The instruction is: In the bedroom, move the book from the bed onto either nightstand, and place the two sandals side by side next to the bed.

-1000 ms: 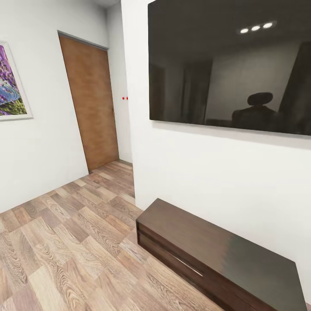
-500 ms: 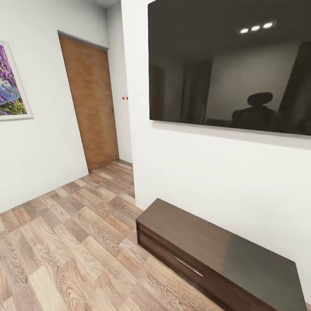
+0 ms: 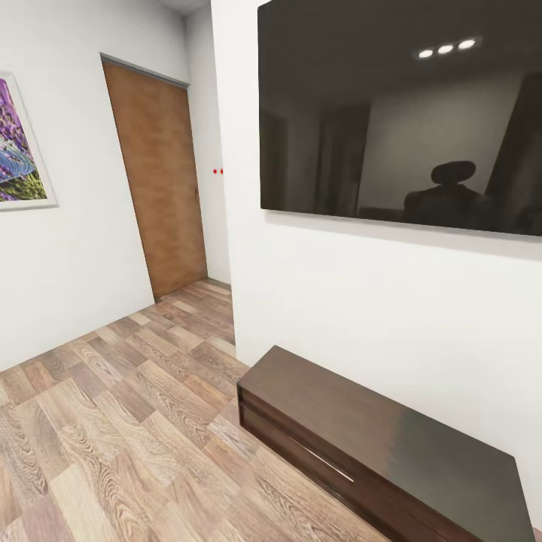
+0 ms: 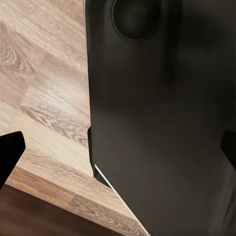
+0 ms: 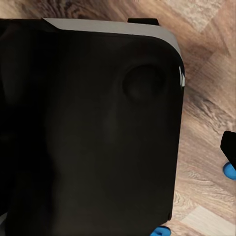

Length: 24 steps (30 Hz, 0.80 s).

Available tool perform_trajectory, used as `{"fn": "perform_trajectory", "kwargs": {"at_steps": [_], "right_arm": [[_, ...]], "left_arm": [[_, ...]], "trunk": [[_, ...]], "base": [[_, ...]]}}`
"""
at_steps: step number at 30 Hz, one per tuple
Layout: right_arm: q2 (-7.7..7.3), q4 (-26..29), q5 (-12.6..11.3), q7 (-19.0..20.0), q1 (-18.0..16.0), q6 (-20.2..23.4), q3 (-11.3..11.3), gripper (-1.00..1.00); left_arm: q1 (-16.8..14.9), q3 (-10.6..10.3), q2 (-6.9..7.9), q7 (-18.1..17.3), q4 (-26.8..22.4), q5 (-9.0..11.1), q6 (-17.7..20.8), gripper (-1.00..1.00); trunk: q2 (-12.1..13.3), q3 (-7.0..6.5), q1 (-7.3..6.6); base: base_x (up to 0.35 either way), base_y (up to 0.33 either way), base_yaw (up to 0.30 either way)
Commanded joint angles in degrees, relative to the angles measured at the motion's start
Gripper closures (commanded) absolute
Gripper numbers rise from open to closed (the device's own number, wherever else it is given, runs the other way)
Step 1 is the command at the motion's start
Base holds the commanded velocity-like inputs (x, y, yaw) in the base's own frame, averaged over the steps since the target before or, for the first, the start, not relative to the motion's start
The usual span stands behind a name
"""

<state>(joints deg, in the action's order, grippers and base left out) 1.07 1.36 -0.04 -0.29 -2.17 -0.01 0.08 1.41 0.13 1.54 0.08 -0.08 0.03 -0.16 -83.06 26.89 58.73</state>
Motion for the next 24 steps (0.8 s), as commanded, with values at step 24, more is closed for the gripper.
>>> {"fn": "perform_trajectory", "kwargs": {"at_steps": [24], "right_arm": [[-0.10, 4.3, 0.0, -0.2, -0.7, -0.3, 0.3, -1.00]], "left_arm": [[-2.2, 0.2, 0.36, -0.3, -1.5, 0.7, -0.4, -1.00]], "trunk": [[0.0, 0.04, 0.00]], "base": [[0.000, 0.000, -0.002]]}}
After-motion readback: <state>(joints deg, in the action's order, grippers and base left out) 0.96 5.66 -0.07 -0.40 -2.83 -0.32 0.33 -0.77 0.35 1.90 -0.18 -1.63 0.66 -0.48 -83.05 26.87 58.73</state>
